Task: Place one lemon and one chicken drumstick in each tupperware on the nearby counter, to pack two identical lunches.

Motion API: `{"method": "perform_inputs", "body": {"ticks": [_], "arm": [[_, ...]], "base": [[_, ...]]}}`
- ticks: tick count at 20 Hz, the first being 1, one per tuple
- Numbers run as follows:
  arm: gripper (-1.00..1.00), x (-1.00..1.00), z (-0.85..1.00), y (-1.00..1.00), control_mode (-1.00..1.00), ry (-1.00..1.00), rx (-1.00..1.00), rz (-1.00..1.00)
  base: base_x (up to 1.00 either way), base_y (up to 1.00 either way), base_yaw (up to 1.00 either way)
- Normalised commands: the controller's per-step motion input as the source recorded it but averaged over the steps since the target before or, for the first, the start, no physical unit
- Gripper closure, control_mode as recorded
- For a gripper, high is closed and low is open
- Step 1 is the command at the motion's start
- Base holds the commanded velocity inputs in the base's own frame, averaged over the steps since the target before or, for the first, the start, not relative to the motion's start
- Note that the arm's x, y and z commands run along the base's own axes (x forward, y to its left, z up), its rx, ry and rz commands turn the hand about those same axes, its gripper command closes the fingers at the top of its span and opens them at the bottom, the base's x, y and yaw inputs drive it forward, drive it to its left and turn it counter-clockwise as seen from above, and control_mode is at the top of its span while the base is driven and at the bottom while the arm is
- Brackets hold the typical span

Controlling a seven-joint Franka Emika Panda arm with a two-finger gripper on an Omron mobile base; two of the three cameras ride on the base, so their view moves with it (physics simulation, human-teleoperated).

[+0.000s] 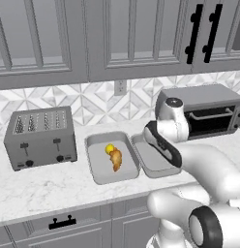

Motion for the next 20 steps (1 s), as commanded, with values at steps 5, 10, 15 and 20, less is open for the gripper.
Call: {"method": "perform_inputs", "body": {"ticks": [5, 10, 15, 20], "arm": [[1.0, 0.98, -0.62, -0.11, -1.0, 0.15, -0.04, 0.01], [1.0, 0.66, -0.51, -0.27, -1.0, 0.12, 0.0, 0.05], [-1.0, 0.15, -0.16, 0.0, -1.0, 0.04, 0.0, 0.03], [-1.0, -0.06, 0.0, 0.0, -1.0, 0.0, 0.0, 0.0]], "base": [[0.0, 0.0, 0.0], [0.0, 0.0, 0.0], [0.0, 0.0, 0.0], [0.0, 0.0, 0.0]]}}
